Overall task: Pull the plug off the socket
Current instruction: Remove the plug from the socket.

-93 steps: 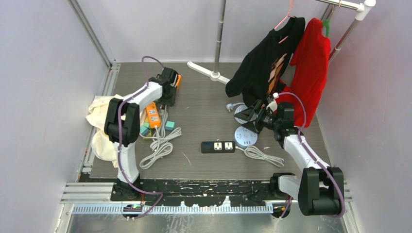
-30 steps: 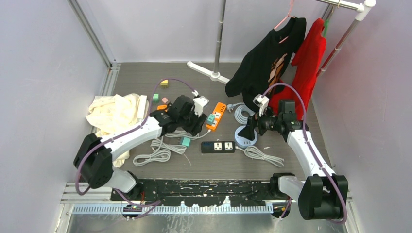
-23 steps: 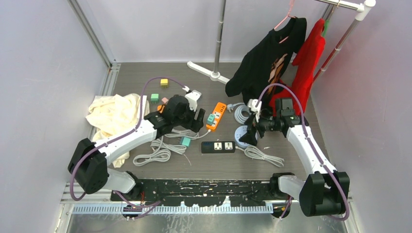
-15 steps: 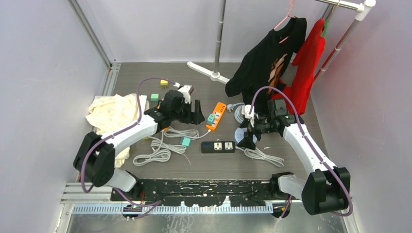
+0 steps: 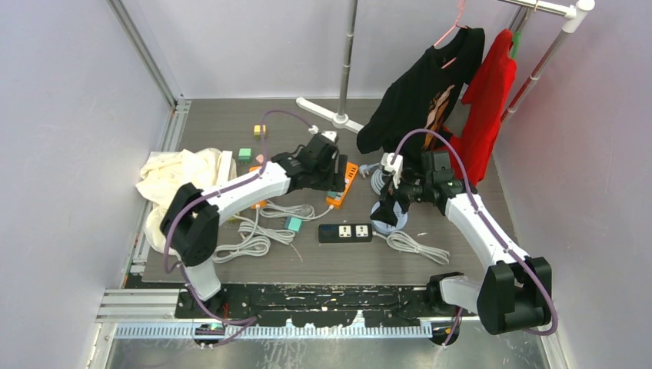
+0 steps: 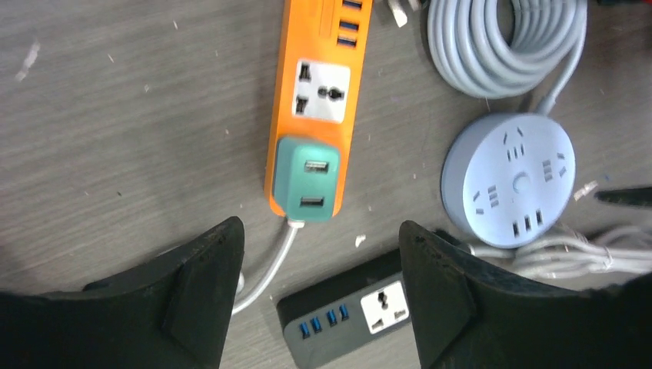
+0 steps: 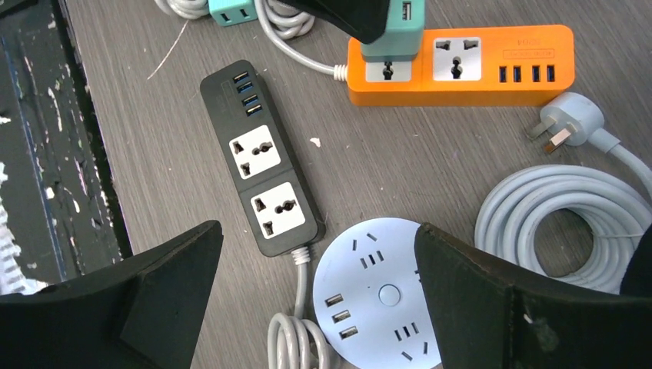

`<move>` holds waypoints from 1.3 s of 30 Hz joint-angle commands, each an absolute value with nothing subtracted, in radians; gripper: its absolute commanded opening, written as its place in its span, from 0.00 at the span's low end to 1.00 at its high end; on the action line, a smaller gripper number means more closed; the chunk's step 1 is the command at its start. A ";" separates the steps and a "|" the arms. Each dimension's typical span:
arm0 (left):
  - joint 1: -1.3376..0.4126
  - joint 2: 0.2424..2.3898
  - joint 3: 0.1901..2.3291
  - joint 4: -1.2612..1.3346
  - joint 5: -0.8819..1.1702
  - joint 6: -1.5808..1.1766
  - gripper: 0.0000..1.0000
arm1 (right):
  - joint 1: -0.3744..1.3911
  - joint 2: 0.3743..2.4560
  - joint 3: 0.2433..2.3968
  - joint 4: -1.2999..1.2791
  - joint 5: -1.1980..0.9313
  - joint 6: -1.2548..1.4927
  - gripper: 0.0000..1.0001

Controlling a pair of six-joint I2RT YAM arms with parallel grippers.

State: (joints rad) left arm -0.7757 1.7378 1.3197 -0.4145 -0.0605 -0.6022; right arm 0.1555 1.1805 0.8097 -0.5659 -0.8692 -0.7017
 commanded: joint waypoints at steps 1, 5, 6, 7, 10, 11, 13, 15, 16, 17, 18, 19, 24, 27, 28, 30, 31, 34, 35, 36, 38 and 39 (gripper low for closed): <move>-0.829 1.843 1.505 -0.675 -0.347 -0.578 0.72 | 0.156 1.158 0.784 -0.446 -0.858 -0.554 1.00; -0.846 1.931 1.623 -0.757 -0.357 -0.568 0.49 | 0.150 1.150 0.767 -0.420 -0.861 -0.508 1.00; -0.849 1.946 1.643 -0.764 -0.348 -0.564 0.48 | 0.147 1.148 0.762 -0.411 -0.862 -0.494 1.00; -0.851 1.962 1.662 -0.772 -0.339 -0.562 0.48 | 0.145 1.145 0.757 -0.402 -0.863 -0.480 1.00; -0.855 2.002 1.709 -0.792 -0.320 -0.549 0.47 | 0.140 1.138 0.739 -0.380 -0.868 -0.446 1.00; -0.854 2.014 1.719 -0.798 -0.313 -0.544 0.47 | 0.138 1.134 0.734 -0.376 -0.869 -0.439 1.00; -0.853 2.034 1.740 -0.808 -0.303 -0.534 0.47 | 0.137 1.130 0.726 -0.373 -0.872 -0.431 1.00; -0.854 2.052 1.754 -0.809 -0.297 -0.523 0.47 | 0.136 1.126 0.721 -0.366 -0.875 -0.420 1.00; -0.854 2.058 1.761 -0.808 -0.294 -0.518 0.47 | 0.135 1.125 0.717 -0.361 -0.876 -0.414 1.00; -0.854 2.065 1.768 -0.807 -0.290 -0.513 0.47 | 0.135 1.124 0.714 -0.358 -0.877 -0.407 1.00; -0.854 2.071 1.776 -0.806 -0.287 -0.508 0.47 | 0.135 1.123 0.712 -0.352 -0.879 -0.397 1.00; -0.853 2.075 1.783 -0.804 -0.282 -0.502 0.46 | 0.134 1.123 0.709 -0.345 -0.880 -0.387 1.00; -0.854 2.094 1.800 -0.792 -0.268 -0.477 0.42 | 0.129 1.119 0.696 -0.302 -0.887 -0.321 1.00; -0.853 2.100 1.805 -0.781 -0.260 -0.461 0.37 | 0.127 1.119 0.685 -0.267 -0.889 -0.257 1.00; -0.854 2.099 1.804 -0.776 -0.259 -0.455 0.34 | 0.126 1.118 0.678 -0.249 -0.890 -0.231 1.00; -0.852 2.099 1.803 -0.767 -0.252 -0.436 0.19 | 0.126 1.115 0.668 -0.214 -0.891 -0.168 1.00; -0.852 2.097 1.802 -0.767 -0.250 -0.429 0.09 | 0.126 1.115 0.661 -0.193 -0.891 -0.135 1.00; -0.850 2.071 1.781 -0.750 -0.263 -0.402 0.00 | 0.124 1.114 0.641 -0.121 -0.880 -0.006 1.00; -0.850 2.052 1.764 -0.736 -0.274 -0.393 0.00 | 0.123 1.113 0.632 -0.094 -0.871 0.046 1.00; -0.850 2.016 1.738 -0.710 -0.283 -0.380 0.00 | 0.121 1.112 0.624 -0.062 -0.861 0.100 1.00; -0.851 1.950 1.671 -0.622 -0.280 -0.348 0.00 | 0.118 1.113 0.612 0.005 -0.832 0.223 1.00; -0.851 1.913 1.618 -0.576 -0.272 -0.329 0.00 | 0.115 1.113 0.603 0.050 -0.813 0.306 1.00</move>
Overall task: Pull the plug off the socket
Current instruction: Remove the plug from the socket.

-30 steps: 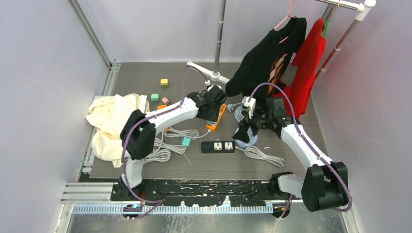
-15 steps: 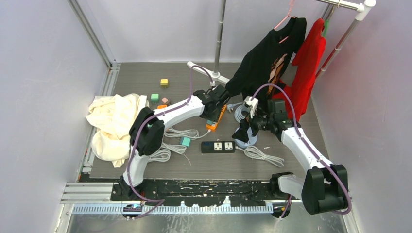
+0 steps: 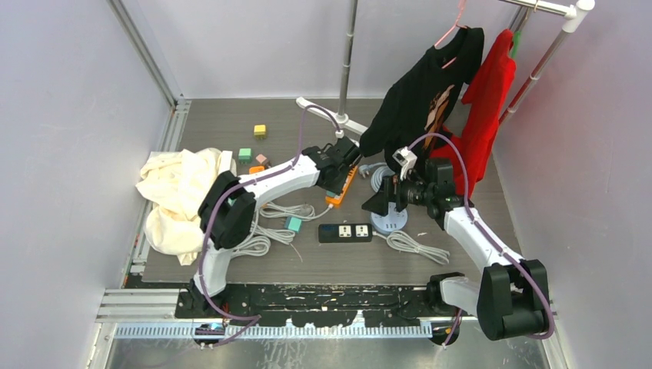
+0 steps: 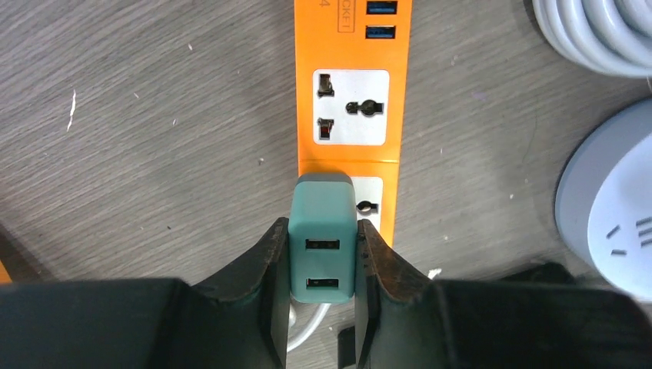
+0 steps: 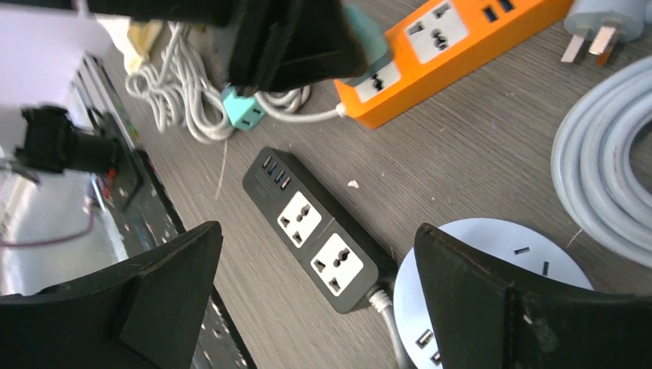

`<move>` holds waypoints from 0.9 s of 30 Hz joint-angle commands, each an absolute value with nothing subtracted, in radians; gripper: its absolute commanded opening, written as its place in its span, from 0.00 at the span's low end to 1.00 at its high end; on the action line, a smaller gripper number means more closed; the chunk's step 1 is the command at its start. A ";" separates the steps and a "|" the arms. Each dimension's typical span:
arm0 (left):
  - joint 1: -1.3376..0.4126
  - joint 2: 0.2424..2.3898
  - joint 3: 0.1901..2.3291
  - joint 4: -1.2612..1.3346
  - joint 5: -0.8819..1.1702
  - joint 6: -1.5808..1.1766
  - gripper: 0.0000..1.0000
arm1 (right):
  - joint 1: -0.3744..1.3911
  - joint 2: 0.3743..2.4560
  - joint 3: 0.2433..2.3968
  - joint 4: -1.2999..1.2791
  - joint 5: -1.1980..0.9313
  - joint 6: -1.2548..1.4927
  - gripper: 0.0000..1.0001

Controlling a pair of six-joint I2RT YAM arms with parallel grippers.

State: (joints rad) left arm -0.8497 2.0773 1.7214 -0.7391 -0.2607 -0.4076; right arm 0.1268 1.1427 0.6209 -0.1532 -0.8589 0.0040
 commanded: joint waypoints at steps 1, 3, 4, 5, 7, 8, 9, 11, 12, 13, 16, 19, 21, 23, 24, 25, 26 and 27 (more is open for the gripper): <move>-0.850 1.874 1.581 -0.535 -0.263 -0.314 0.00 | 0.114 1.113 0.597 0.082 -0.791 0.376 1.00; -0.850 1.802 1.504 -0.442 -0.234 -0.291 0.00 | 0.111 1.114 0.585 0.149 -0.745 0.518 1.00; -0.851 1.768 1.465 -0.398 -0.214 -0.279 0.00 | 0.109 1.117 0.578 0.176 -0.721 0.593 1.00; -0.850 1.735 1.425 -0.352 -0.196 -0.274 0.00 | 0.108 1.118 0.570 0.205 -0.701 0.659 1.00; -0.851 1.673 1.358 -0.268 -0.156 -0.272 0.00 | 0.106 1.123 0.555 0.262 -0.683 0.771 0.99; -0.850 1.649 1.334 -0.235 -0.135 -0.274 0.00 | 0.106 1.123 0.553 0.273 -0.673 0.809 0.99; -0.850 1.626 1.313 -0.208 -0.114 -0.277 0.00 | 0.106 1.127 0.555 0.272 -0.663 0.840 0.99; -0.851 1.593 1.288 -0.172 -0.080 -0.289 0.00 | 0.106 1.133 0.563 0.264 -0.642 0.891 0.99; -0.851 1.576 1.281 -0.159 -0.059 -0.297 0.00 | 0.106 1.136 0.566 0.265 -0.634 0.909 0.99; -0.851 1.565 1.275 -0.147 -0.045 -0.305 0.00 | 0.106 1.138 0.569 0.268 -0.632 0.924 0.99; -0.850 1.543 1.259 -0.106 -0.003 -0.333 0.00 | 0.112 1.144 0.580 0.282 -0.641 0.932 0.99; -0.851 1.539 1.257 -0.081 0.034 -0.350 0.00 | 0.123 1.147 0.592 0.285 -0.635 0.933 1.00; -0.853 1.538 1.263 -0.074 0.054 -0.352 0.00 | 0.129 1.150 0.598 0.283 -0.619 0.933 1.00; -0.852 1.539 1.264 -0.065 0.075 -0.354 0.00 | 0.134 1.156 0.603 0.270 -0.593 0.929 0.99; -0.852 1.539 1.263 -0.061 0.088 -0.355 0.00 | 0.136 1.160 0.606 0.262 -0.581 0.923 0.98; -0.853 1.540 1.263 -0.056 0.098 -0.357 0.00 | 0.139 1.162 0.608 0.249 -0.568 0.916 0.98; -0.853 1.540 1.261 -0.049 0.109 -0.359 0.00 | 0.142 1.166 0.610 0.247 -0.560 0.911 0.97; -0.853 1.540 1.260 -0.045 0.119 -0.361 0.00 | 0.145 1.167 0.608 0.246 -0.554 0.908 0.96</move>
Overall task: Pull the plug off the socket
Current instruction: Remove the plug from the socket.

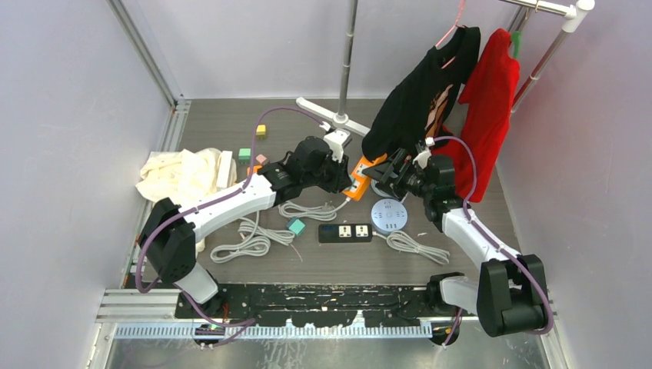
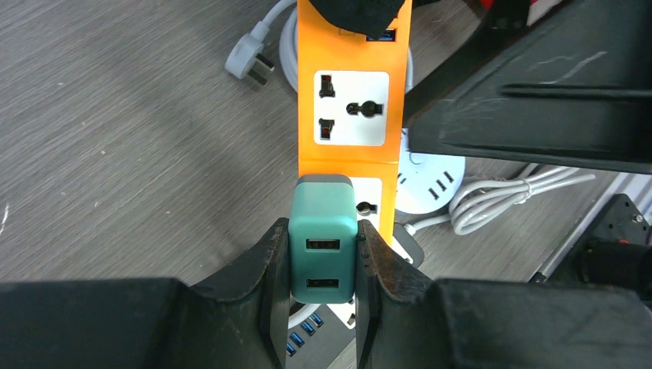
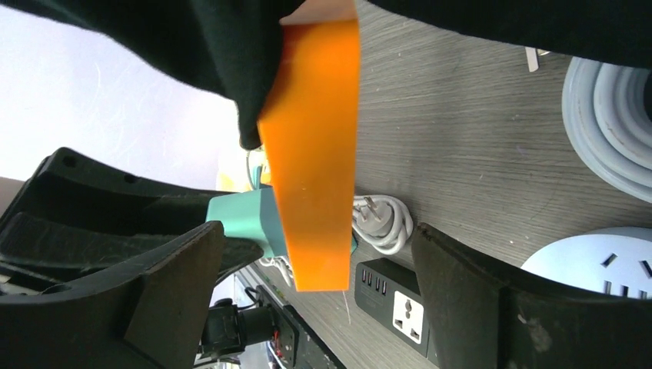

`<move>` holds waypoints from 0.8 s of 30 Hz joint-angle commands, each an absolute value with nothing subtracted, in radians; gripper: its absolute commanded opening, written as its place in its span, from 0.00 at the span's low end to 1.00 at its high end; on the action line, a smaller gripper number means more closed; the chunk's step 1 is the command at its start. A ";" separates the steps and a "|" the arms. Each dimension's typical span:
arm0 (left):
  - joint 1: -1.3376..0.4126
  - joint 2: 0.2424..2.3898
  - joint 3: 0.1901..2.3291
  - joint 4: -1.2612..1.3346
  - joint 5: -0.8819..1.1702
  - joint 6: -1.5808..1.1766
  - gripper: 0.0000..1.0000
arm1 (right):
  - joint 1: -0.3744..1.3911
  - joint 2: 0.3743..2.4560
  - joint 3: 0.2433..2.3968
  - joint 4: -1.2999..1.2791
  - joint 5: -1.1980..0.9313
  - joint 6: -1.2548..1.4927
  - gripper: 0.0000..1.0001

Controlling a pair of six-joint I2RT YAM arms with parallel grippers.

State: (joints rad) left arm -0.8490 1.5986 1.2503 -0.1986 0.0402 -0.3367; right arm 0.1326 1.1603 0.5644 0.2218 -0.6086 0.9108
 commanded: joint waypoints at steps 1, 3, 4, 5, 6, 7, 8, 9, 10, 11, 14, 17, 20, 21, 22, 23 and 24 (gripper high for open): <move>-0.854 1.542 1.259 -0.042 0.124 -0.363 0.00 | 0.151 1.169 0.609 0.243 -0.548 0.909 0.95; -0.855 1.548 1.260 -0.041 0.137 -0.366 0.00 | 0.160 1.175 0.608 0.244 -0.536 0.908 0.91; -0.855 1.552 1.261 -0.041 0.145 -0.368 0.00 | 0.162 1.177 0.607 0.244 -0.532 0.910 0.90; -0.855 1.555 1.264 -0.041 0.154 -0.369 0.00 | 0.164 1.180 0.607 0.244 -0.530 0.909 0.88; -0.854 1.559 1.267 -0.042 0.159 -0.371 0.00 | 0.168 1.182 0.608 0.245 -0.527 0.909 0.87; -0.856 1.562 1.268 -0.043 0.164 -0.374 0.00 | 0.169 1.183 0.608 0.245 -0.525 0.910 0.85; -0.857 1.566 1.269 -0.043 0.171 -0.376 0.00 | 0.172 1.184 0.610 0.246 -0.523 0.910 0.83; -0.856 1.568 1.272 -0.044 0.175 -0.377 0.00 | 0.174 1.185 0.610 0.248 -0.523 0.909 0.81; -0.856 1.571 1.273 -0.044 0.179 -0.379 0.00 | 0.177 1.185 0.610 0.248 -0.522 0.906 0.78; -0.857 1.573 1.276 -0.044 0.184 -0.379 0.00 | 0.179 1.187 0.609 0.248 -0.521 0.907 0.76; -0.857 1.579 1.281 -0.044 0.200 -0.379 0.00 | 0.182 1.190 0.605 0.251 -0.512 0.906 0.70; -0.856 1.585 1.285 -0.044 0.213 -0.384 0.00 | 0.182 1.190 0.601 0.266 -0.512 0.916 0.64; -0.857 1.592 1.285 -0.044 0.226 -0.387 0.00 | 0.182 1.193 0.600 0.284 -0.515 0.923 0.57; -0.857 1.594 1.285 -0.042 0.231 -0.389 0.00 | 0.182 1.192 0.599 0.289 -0.518 0.923 0.53; -0.856 1.596 1.284 -0.040 0.235 -0.393 0.00 | 0.182 1.191 0.597 0.294 -0.521 0.923 0.48; -0.856 1.597 1.284 -0.037 0.239 -0.397 0.00 | 0.182 1.192 0.596 0.301 -0.524 0.925 0.44; -0.857 1.598 1.282 -0.035 0.238 -0.402 0.00 | 0.182 1.191 0.594 0.307 -0.526 0.927 0.38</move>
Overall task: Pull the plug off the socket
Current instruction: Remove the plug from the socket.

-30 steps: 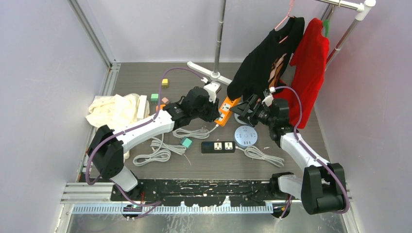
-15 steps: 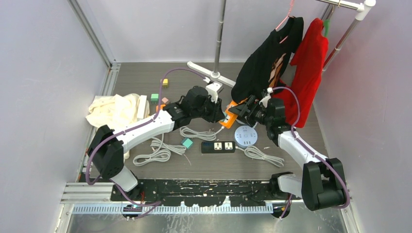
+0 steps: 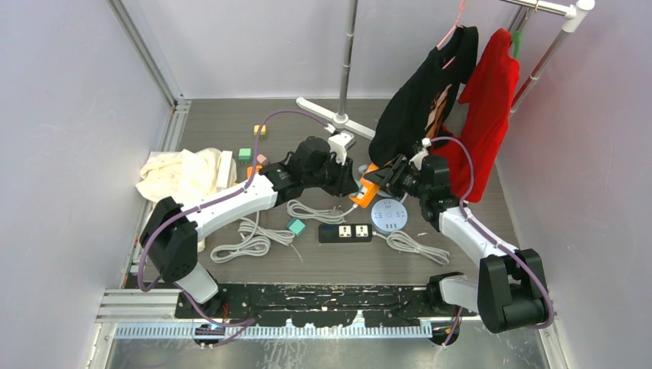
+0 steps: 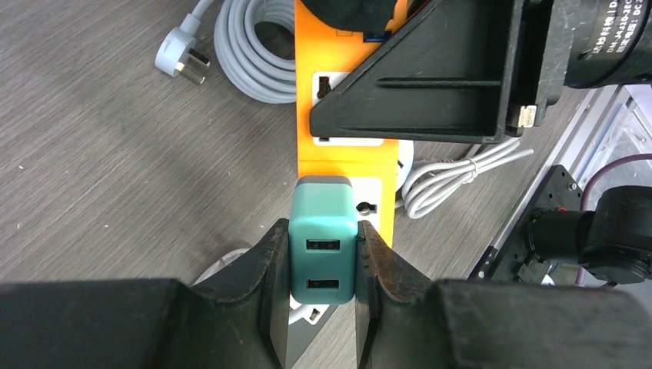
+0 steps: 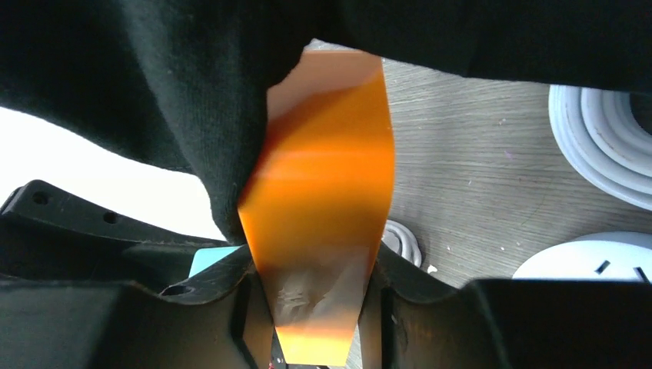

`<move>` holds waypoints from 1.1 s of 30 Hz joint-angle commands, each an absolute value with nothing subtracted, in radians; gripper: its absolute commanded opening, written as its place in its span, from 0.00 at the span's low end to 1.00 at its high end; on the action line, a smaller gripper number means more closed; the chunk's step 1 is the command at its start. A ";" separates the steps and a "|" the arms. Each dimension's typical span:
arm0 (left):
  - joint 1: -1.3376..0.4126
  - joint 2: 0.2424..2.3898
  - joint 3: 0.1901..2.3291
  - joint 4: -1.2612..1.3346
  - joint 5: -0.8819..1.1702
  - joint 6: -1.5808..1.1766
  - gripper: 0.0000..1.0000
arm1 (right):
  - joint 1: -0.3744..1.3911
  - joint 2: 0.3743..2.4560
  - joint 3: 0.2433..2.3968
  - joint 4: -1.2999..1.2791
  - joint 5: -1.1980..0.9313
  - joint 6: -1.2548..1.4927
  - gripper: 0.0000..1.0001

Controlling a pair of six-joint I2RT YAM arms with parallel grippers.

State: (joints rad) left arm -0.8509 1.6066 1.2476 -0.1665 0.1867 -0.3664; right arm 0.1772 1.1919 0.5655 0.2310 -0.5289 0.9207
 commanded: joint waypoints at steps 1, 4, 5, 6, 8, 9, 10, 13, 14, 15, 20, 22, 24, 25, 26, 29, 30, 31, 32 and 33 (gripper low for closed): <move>-0.857 1.599 1.279 -0.032 0.232 -0.407 0.00 | 0.182 1.189 0.594 0.311 -0.528 0.929 0.34; -0.856 1.598 1.273 -0.023 0.185 -0.437 0.00 | 0.183 1.187 0.588 0.324 -0.531 0.934 0.22; -0.857 1.596 1.267 -0.017 0.154 -0.454 0.00 | 0.182 1.187 0.585 0.328 -0.530 0.940 0.18; -0.856 1.593 1.260 -0.016 0.112 -0.477 0.00 | 0.182 1.187 0.580 0.332 -0.528 0.948 0.16; -0.857 1.585 1.244 -0.012 0.042 -0.513 0.00 | 0.183 1.185 0.569 0.344 -0.527 0.968 0.12; -0.857 1.584 1.241 -0.012 0.013 -0.524 0.00 | 0.183 1.184 0.566 0.348 -0.529 0.977 0.10; -0.857 1.581 1.239 -0.014 -0.004 -0.530 0.00 | 0.182 1.183 0.562 0.354 -0.532 0.986 0.09; -0.857 1.584 1.240 -0.014 -0.017 -0.534 0.00 | 0.183 1.183 0.557 0.357 -0.529 1.001 0.03; -0.856 1.586 1.239 -0.010 -0.007 -0.517 0.00 | 0.181 1.183 0.555 0.357 -0.523 1.005 0.02; -0.856 1.586 1.237 -0.010 0.006 -0.492 0.00 | 0.179 1.184 0.554 0.357 -0.521 1.007 0.01; -0.855 1.576 1.206 -0.054 0.053 -0.341 0.00 | 0.139 1.182 0.548 0.358 -0.511 1.015 0.01; -0.855 1.570 1.185 -0.066 0.078 -0.304 0.00 | 0.128 1.177 0.545 0.364 -0.516 1.011 0.01; -0.852 1.572 1.172 -0.077 0.116 -0.284 0.00 | 0.126 1.172 0.540 0.369 -0.519 1.005 0.01; -0.848 1.576 1.171 -0.083 0.143 -0.279 0.00 | 0.126 1.171 0.538 0.370 -0.519 1.001 0.01; -0.840 1.579 1.174 -0.090 0.169 -0.279 0.00 | 0.124 1.171 0.535 0.369 -0.519 0.999 0.01; -0.817 1.591 1.190 -0.122 0.237 -0.285 0.00 | 0.124 1.168 0.527 0.368 -0.516 0.994 0.01; -0.806 1.593 1.195 -0.134 0.248 -0.293 0.00 | 0.124 1.167 0.525 0.368 -0.515 0.993 0.01; -0.793 1.593 1.197 -0.140 0.258 -0.305 0.00 | 0.124 1.165 0.524 0.368 -0.514 0.992 0.01; -0.780 1.592 1.196 -0.141 0.271 -0.324 0.00 | 0.123 1.165 0.522 0.368 -0.514 0.991 0.01; -0.764 1.592 1.193 -0.134 0.288 -0.350 0.00 | 0.123 1.164 0.521 0.368 -0.514 0.991 0.01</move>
State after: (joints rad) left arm -0.8265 1.6119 1.1885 -0.0685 0.2230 -0.3328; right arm 0.1467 1.1938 0.5167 0.2760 -0.5365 0.9680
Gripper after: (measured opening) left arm 0.290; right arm 0.421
